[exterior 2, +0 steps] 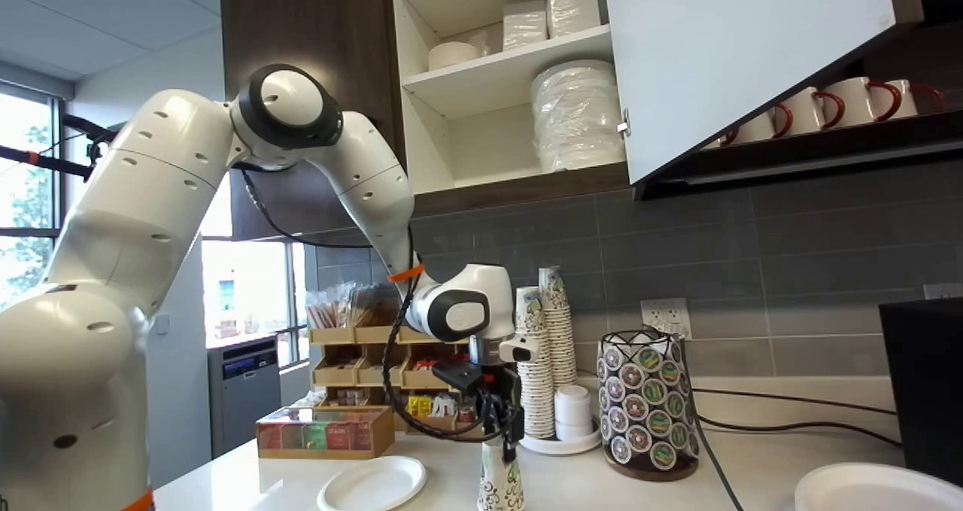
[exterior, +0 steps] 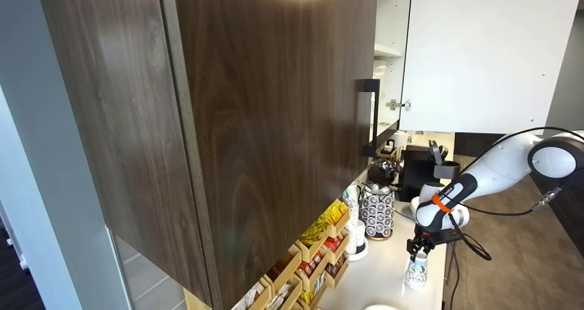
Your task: Stack all the paper cups on the kitchen counter together, pick up the stacked paper cups from the kitchen counter and put them on the white plate upside down
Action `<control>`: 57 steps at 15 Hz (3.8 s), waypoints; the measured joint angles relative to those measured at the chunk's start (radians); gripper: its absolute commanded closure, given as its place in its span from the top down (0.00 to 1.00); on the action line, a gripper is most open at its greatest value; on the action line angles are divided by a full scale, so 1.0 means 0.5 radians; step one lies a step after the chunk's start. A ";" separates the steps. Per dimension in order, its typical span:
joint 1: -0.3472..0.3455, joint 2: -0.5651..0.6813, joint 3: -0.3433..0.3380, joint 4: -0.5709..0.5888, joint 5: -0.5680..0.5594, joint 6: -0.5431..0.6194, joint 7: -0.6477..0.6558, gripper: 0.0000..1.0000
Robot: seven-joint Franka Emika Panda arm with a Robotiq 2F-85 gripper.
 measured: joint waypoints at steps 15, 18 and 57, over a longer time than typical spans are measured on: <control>-0.044 0.000 0.051 0.001 0.001 -0.001 -0.036 0.41; -0.040 -0.010 0.069 -0.008 -0.001 -0.022 -0.059 0.41; 0.663 -0.285 0.563 -0.466 -0.385 0.203 -0.209 0.90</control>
